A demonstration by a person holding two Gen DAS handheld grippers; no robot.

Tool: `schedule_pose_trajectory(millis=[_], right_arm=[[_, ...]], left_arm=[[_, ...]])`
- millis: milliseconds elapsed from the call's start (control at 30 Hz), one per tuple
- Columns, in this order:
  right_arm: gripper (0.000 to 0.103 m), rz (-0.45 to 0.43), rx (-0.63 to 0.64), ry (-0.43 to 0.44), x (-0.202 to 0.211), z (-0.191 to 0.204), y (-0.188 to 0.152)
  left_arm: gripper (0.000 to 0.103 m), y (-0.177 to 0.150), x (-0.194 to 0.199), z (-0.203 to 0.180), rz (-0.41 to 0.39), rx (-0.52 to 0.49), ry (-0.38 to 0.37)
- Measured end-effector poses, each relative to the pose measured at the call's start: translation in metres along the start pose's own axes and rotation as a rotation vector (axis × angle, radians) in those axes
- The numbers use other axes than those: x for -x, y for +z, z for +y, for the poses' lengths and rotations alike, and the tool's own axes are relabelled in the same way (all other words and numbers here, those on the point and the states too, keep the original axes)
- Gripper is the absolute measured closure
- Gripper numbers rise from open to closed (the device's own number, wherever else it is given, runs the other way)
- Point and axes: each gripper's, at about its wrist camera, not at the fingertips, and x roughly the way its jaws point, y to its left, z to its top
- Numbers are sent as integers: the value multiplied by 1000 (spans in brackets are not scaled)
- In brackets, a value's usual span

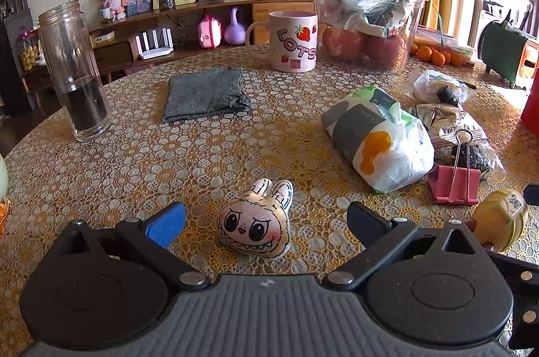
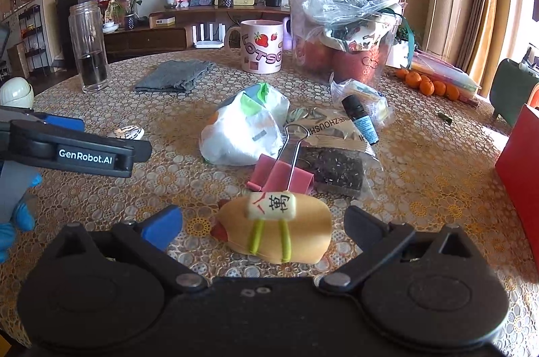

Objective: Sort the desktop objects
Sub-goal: 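Withdraw both grippers from the box back over the table, then grasp the yellow squishy toy with the right gripper while the left gripper grasps the bunny plush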

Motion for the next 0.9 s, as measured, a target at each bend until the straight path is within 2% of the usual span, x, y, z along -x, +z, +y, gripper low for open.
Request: schedule_pose_trajectory(millis=[367,467,767,800,900], right_arm=[[4,34,-23,-17,-17,-4,-3],[5,42,-27,-18,-20,-5,-4],[10,50,-32,-15,-21,-6,-4],[11,51,-32,-17,-22,-6,-4],[17,56,-35,-18,-22,-7,-4]], left_arm=[[1,-3,-15,-5,18,-19,4],[5,-2,-17,-5,20,-18,0],[32,-1,-19,-6,25,-11,-5],[38,0,-18,-7,25,-9,-5],[46,0,-17,-8,25,-11,-4]])
